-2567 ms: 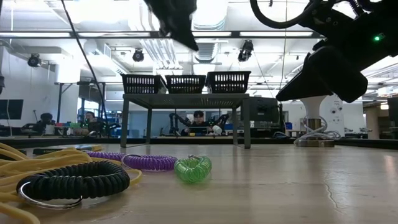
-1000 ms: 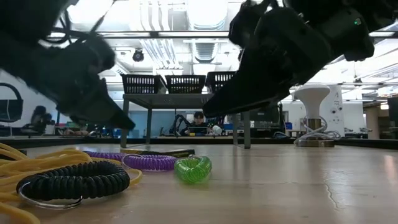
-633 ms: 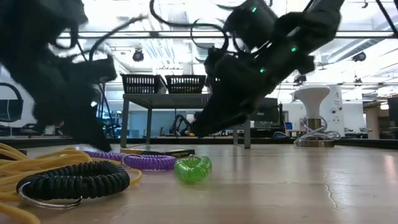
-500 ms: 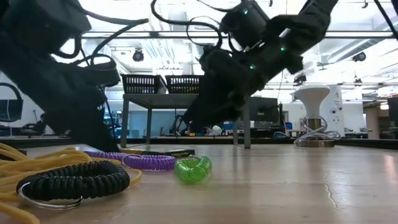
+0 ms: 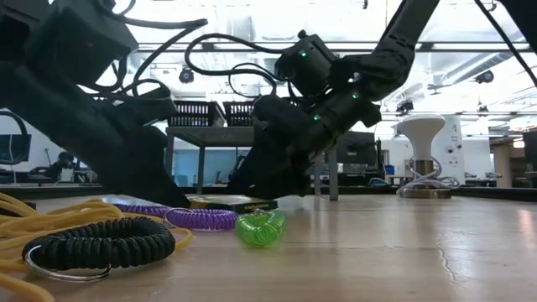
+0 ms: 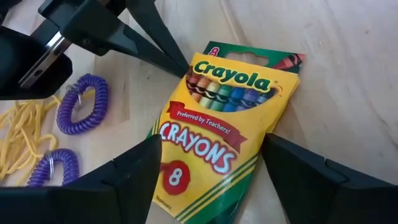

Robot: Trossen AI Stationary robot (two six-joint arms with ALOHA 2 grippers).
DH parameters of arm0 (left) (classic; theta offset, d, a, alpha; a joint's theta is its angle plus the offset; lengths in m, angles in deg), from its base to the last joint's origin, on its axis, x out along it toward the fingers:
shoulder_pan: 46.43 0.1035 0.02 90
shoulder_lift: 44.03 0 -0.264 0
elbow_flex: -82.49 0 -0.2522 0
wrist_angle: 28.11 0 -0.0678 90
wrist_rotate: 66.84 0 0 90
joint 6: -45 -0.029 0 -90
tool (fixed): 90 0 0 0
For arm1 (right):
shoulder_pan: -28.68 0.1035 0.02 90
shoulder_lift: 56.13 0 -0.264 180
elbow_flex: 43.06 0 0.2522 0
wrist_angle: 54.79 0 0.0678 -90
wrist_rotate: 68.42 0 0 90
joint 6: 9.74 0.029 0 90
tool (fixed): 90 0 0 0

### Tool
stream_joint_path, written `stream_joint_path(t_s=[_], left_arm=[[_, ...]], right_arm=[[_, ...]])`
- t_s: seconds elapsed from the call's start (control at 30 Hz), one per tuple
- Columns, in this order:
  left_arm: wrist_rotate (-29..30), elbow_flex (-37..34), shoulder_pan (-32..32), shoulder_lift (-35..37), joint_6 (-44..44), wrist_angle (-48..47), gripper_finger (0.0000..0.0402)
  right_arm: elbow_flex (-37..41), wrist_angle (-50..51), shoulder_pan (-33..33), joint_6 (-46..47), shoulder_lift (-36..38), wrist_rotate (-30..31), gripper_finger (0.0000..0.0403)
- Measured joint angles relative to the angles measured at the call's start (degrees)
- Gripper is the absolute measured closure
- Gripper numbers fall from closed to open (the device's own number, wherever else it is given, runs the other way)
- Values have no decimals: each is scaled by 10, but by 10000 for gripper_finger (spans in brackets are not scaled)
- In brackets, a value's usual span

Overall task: Pick & Place Office Desk Supplies
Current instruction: Put the yellow crayon box into the middle black bin on the shelf

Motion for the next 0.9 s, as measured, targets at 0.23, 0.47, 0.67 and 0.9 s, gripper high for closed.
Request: stream_joint_path(t_s=[0.23, 0.47, 0.67, 0.9], left_arm=[[23, 6, -1, -2, 4, 5, 398], [63, 24, 1, 17, -9, 5, 398], [133, 41, 2, 36, -29, 17, 398], [121, 53, -14, 47, -78, 65, 398]], right_arm=[[25, -34, 2, 1, 23, 7, 149], [48, -25, 9, 5, 52, -2, 165], [59, -86, 38, -1, 62, 82, 170], [60, -115, 70, -59, 57, 230, 170]])
